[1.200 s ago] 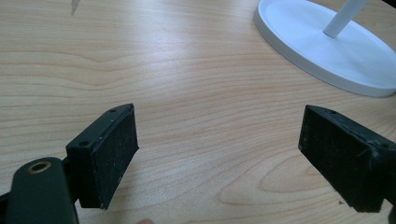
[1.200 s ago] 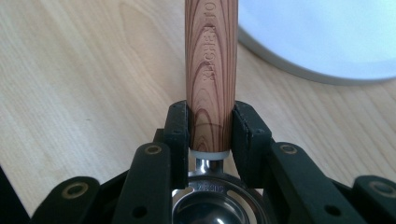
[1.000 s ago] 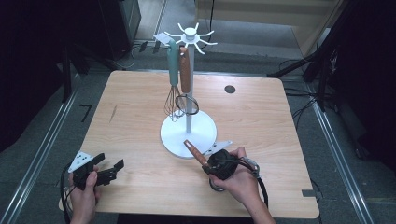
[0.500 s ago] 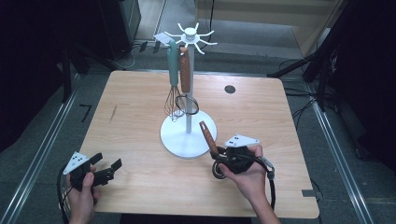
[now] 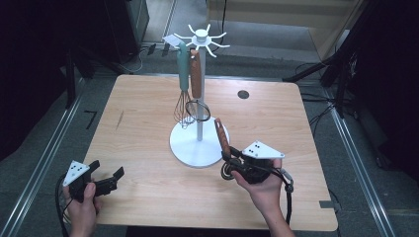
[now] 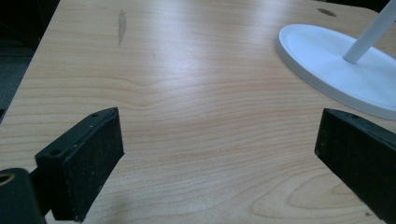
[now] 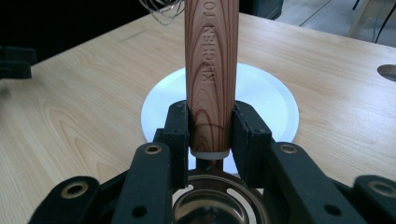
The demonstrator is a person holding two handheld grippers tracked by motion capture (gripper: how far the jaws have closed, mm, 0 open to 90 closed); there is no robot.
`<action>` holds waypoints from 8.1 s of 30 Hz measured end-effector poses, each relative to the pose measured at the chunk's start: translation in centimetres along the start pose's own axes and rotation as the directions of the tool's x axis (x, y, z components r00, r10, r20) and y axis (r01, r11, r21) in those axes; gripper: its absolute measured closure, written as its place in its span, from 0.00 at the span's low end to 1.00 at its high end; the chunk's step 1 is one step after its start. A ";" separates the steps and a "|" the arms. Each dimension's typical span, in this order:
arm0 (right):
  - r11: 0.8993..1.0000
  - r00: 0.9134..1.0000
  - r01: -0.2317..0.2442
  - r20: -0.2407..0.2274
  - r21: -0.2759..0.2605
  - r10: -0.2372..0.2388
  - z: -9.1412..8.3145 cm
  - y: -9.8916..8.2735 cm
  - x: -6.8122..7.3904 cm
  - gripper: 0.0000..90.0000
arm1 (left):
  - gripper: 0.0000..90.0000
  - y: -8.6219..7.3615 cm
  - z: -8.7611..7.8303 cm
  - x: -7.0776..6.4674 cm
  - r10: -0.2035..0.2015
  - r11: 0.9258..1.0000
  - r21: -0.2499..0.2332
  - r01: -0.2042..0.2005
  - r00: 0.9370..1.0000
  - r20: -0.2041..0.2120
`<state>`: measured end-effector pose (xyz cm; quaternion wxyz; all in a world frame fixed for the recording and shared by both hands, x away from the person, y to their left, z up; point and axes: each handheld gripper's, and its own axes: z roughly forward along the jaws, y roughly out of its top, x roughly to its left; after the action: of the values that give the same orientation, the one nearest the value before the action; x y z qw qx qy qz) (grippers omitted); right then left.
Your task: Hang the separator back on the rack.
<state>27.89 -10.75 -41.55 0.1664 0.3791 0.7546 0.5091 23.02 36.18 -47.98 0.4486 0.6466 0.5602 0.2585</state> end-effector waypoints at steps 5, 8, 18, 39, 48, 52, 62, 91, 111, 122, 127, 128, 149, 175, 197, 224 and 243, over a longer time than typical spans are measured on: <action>0.999 1.000 -0.003 0.006 -0.032 0.003 -0.5 0.0 -0.3 0.79 | 0.01 -0.1 0.4 -0.4 0.025 1.000 0.016 -0.025 1.000 -0.009; 0.999 1.000 -0.010 0.010 -0.049 0.011 -0.8 0.1 -0.4 0.79 | 0.01 -0.1 0.6 -0.6 0.037 0.999 0.026 -0.037 0.999 -0.007; 0.992 0.998 -0.058 -0.011 -0.110 0.057 -2.5 1.0 -0.5 0.79 | 0.01 -0.1 0.7 -0.6 0.041 0.999 0.031 -0.040 0.999 -0.013; 0.979 1.000 -0.016 -0.014 -0.204 0.014 -4.2 3.8 0.7 0.79 | 0.00 -0.2 0.5 -1.0 0.073 0.997 0.016 -0.073 0.997 -0.033; 0.973 0.999 0.024 -0.016 -0.231 -0.029 -3.8 4.7 1.1 0.79 | 0.00 -0.3 0.4 -1.2 0.076 0.997 0.007 -0.076 0.996 -0.041; 0.970 0.999 0.025 -0.018 -0.242 -0.031 -3.9 5.0 1.2 0.79 | 0.00 -0.3 0.4 -1.1 0.076 0.997 0.005 -0.076 0.996 -0.044; 0.967 0.999 0.027 -0.011 -0.252 -0.031 -3.6 5.6 1.3 0.79 | 0.00 -0.4 0.4 -1.2 0.077 0.997 0.003 -0.077 0.996 -0.049; 0.948 0.999 0.028 -0.013 -0.318 -0.034 -3.3 9.3 2.4 0.79 | 0.00 -0.4 0.4 -1.2 0.075 0.997 0.002 -0.075 0.996 -0.050; 0.934 0.999 0.029 -0.015 -0.356 -0.037 -3.0 11.5 3.0 0.79 | 0.00 -0.4 0.4 -1.0 0.059 0.998 -0.005 -0.059 0.997 -0.050; 0.926 1.000 0.024 -0.009 -0.378 -0.030 -3.4 12.3 3.0 0.79 | 0.00 -0.4 0.4 -1.0 0.051 0.999 -0.009 -0.052 0.998 -0.047; 0.924 1.000 0.018 -0.009 -0.381 -0.023 -3.5 12.7 2.8 0.79 | 0.00 -0.4 0.3 -1.0 0.047 0.999 -0.006 -0.047 0.998 -0.047; 0.923 1.000 0.018 -0.007 -0.383 -0.023 -3.4 12.7 2.8 0.79 | 0.00 -0.4 0.3 -0.9 0.046 0.999 -0.005 -0.047 0.998 -0.046; 0.933 1.000 0.019 -0.003 -0.359 -0.021 -1.8 14.2 2.8 0.79 | 0.00 -0.4 0.3 -1.0 0.058 0.998 -0.007 -0.058 0.997 -0.042; 0.950 0.999 0.042 0.042 -0.309 -0.030 -2.3 10.3 1.2 0.40 | 0.00 -0.4 0.3 -1.1 0.067 0.998 -0.010 -0.067 0.997 -0.030; 0.985 0.997 -0.031 0.068 -0.170 0.043 -1.5 0.3 -1.9 0.21 | 0.00 -0.4 0.2 -1.0 0.074 0.997 -0.015 -0.075 0.997 -0.014; 0.989 0.980 -0.092 0.167 -0.114 0.111 -4.3 -8.7 -5.8 0.22 | 0.00 -0.4 0.4 -1.0 0.075 0.997 0.000 -0.075 0.997 -0.002; 0.980 0.939 -0.172 0.284 -0.099 0.193 -7.1 -11.4 -9.5 0.23 | 0.00 -0.3 0.4 -1.0 0.075 0.997 0.009 -0.075 0.997 0.001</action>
<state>25.03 -24.58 -50.00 0.2419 0.5122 0.6643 0.4877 22.99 35.09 -48.30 0.4356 0.6693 0.5367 0.2723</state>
